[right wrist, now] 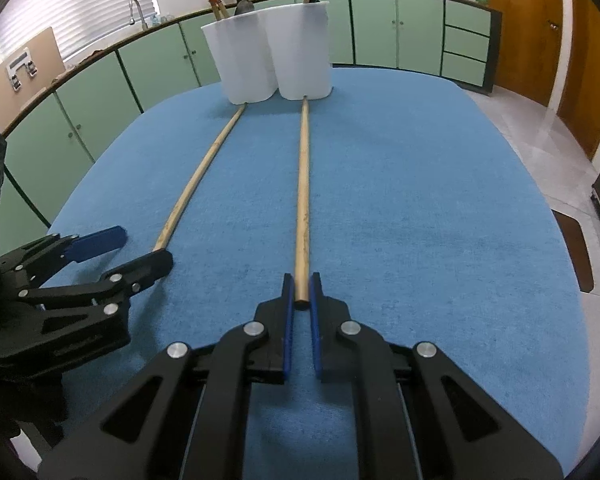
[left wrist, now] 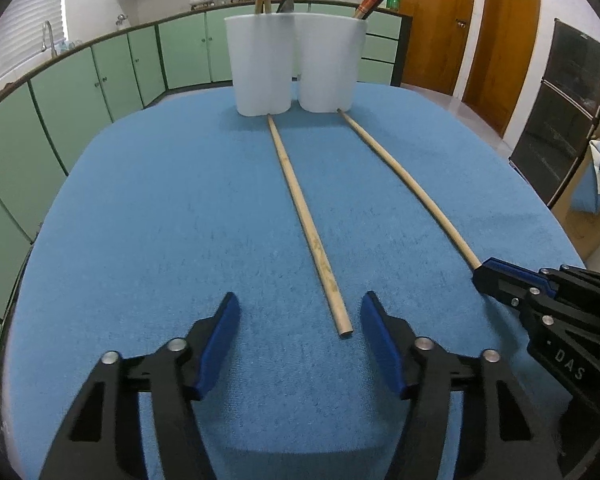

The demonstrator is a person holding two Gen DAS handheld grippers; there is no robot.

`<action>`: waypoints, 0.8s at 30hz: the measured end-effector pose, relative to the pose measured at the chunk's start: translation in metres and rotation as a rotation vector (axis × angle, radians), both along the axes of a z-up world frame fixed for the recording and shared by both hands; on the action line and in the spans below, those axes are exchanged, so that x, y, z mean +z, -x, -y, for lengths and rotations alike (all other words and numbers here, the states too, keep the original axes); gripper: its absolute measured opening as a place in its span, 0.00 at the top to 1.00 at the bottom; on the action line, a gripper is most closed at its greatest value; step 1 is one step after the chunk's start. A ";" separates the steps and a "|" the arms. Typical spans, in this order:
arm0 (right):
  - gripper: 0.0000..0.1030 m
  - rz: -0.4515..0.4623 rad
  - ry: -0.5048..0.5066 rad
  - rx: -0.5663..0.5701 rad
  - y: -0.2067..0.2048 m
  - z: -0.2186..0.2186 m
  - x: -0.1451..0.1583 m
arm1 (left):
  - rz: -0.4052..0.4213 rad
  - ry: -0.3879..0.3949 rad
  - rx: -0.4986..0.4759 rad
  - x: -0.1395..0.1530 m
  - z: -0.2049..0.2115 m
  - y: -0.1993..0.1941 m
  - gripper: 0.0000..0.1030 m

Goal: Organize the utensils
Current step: 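Grasp a plain wooden chopstick with the right tool while the left tool grasps the other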

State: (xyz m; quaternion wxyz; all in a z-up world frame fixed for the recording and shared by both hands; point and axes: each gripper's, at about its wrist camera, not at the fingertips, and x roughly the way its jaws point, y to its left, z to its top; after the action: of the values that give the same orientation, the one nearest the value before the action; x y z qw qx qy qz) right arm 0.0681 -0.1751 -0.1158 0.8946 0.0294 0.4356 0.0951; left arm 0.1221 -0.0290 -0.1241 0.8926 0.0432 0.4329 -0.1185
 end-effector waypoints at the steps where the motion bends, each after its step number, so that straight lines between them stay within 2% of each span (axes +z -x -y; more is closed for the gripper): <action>1: 0.90 0.000 -0.001 0.004 -0.001 0.000 0.000 | 0.001 -0.001 0.003 0.000 0.001 0.000 0.44; 5: 0.90 -0.003 -0.025 0.001 -0.001 0.005 0.000 | 0.008 -0.002 0.004 0.001 0.003 0.001 0.56; 14: 0.90 -0.001 -0.014 0.001 0.001 0.003 -0.001 | 0.012 -0.006 0.009 0.001 0.009 0.000 0.67; 20: 0.89 0.004 0.023 0.006 0.000 -0.002 0.000 | 0.012 -0.003 0.016 0.001 0.009 -0.001 0.70; 24: 0.92 0.008 0.042 0.011 -0.001 -0.005 0.000 | 0.012 0.005 0.027 0.001 0.007 -0.002 0.77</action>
State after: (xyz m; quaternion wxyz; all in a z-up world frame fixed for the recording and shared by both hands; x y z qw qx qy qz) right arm 0.0688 -0.1704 -0.1162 0.8963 0.0078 0.4339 0.0908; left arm 0.1245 -0.0361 -0.1230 0.8968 0.0360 0.4278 -0.1070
